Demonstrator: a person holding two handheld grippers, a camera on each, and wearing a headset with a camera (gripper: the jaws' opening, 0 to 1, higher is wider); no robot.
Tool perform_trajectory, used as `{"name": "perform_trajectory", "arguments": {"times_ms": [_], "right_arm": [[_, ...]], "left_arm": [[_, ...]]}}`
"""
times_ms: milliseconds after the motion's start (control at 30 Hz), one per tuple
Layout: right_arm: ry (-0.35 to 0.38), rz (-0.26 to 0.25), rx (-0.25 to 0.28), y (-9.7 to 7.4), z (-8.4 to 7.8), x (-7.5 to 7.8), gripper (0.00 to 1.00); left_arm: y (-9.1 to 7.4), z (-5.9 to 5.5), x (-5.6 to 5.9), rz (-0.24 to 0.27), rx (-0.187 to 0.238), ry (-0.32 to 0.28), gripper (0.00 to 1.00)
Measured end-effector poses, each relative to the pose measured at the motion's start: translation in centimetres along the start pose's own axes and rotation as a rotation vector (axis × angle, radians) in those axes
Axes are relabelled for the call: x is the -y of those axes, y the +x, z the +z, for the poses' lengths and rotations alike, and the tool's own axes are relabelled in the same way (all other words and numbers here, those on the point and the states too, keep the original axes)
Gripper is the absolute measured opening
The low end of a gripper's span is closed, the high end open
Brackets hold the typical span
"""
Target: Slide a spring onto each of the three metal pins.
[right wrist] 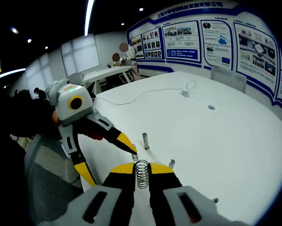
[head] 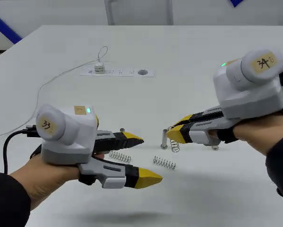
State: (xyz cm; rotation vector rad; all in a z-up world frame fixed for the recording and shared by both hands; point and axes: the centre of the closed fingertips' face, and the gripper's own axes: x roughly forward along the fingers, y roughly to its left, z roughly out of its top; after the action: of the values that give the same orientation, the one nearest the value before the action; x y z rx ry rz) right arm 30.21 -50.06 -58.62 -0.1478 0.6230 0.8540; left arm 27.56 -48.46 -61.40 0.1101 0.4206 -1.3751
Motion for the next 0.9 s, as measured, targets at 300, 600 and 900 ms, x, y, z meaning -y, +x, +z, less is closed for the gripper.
{"name": "perform_trajectory", "arguments": {"times_ms": [300, 600, 900], "right_arm": [[0.054, 0.053, 0.069, 0.2, 1.4, -1.5, 0.11], [0.042, 0.082, 0.058, 0.6, 1.1, -2.9, 0.11], [-0.007, 0.079, 0.052, 0.4, 1.1, -3.5, 0.11]], "left_arm": [[1.1, 1.0, 0.5, -0.013, 0.043, -0.024, 0.45], [1.3, 1.4, 0.7, -0.002, 0.066, -0.009, 0.29], [1.3, 1.6, 0.7, 0.012, 0.077, 0.067, 0.13]]}}
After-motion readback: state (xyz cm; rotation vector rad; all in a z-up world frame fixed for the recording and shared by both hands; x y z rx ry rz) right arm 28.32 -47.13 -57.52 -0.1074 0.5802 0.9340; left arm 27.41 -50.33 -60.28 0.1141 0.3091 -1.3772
